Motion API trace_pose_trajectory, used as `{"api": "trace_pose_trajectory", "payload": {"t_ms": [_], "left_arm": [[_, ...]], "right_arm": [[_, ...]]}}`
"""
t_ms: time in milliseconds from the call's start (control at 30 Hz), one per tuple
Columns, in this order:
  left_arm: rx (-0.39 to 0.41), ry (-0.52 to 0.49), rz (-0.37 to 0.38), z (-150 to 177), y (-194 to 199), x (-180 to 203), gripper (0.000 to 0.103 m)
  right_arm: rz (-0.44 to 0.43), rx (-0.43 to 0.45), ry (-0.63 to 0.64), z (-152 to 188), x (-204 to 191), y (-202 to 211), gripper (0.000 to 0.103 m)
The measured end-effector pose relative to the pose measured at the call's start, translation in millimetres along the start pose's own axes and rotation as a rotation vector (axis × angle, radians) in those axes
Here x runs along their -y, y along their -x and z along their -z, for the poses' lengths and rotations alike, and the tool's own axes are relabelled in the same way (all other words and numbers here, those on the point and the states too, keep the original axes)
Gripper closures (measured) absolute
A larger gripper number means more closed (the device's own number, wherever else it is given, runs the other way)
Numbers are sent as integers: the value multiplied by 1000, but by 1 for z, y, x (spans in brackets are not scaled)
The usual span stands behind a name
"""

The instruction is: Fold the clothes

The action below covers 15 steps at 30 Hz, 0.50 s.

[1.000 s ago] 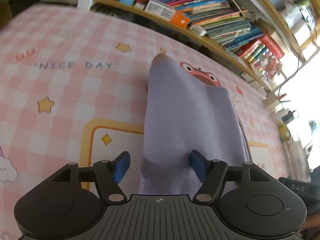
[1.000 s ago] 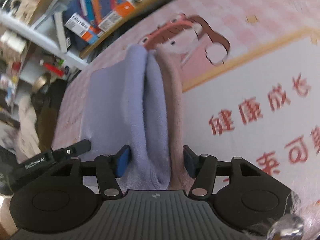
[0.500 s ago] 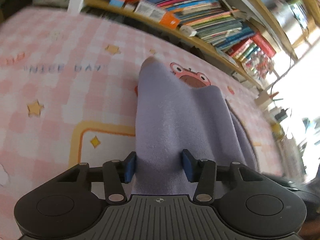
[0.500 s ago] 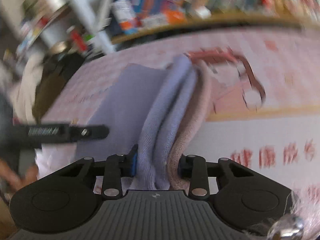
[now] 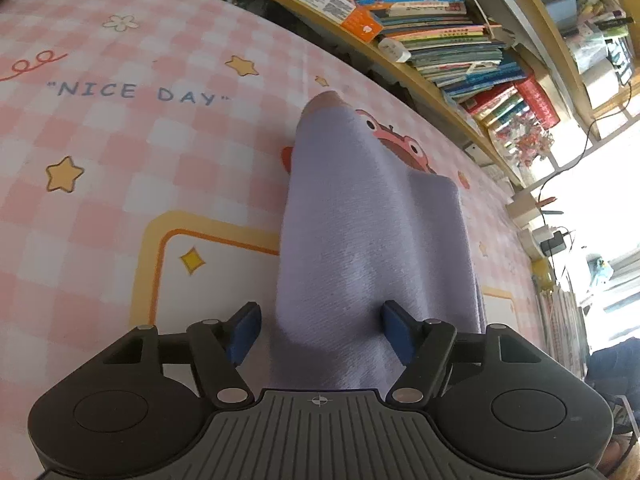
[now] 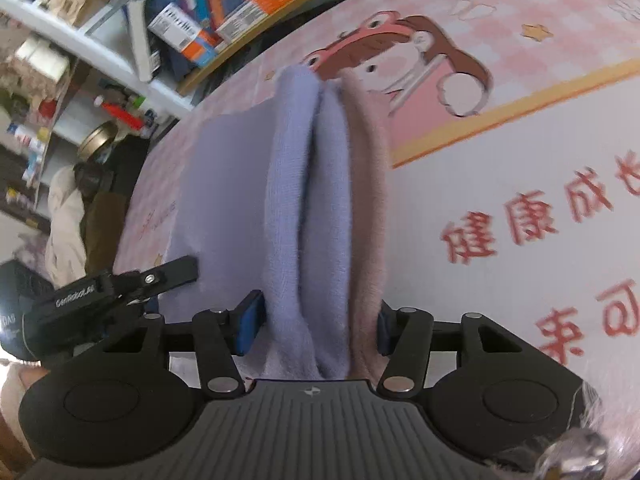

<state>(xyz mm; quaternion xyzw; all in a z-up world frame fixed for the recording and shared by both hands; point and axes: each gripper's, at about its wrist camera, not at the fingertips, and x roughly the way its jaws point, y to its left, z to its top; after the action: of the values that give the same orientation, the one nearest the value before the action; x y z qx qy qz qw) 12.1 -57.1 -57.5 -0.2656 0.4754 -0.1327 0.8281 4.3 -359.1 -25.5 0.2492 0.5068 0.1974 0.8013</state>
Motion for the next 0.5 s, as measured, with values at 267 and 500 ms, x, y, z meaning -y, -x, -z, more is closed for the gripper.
{"api": "trace_pose_trajectory", "payload": {"t_ms": [267,500], "left_arm": [[92,-82,-28,6,18,23,58],[164,-105,-18,12,37,42,58]], "right_arm": [[20,70,229,7,-28,12,74],[-9,122,313,9,-32,33,74]]}}
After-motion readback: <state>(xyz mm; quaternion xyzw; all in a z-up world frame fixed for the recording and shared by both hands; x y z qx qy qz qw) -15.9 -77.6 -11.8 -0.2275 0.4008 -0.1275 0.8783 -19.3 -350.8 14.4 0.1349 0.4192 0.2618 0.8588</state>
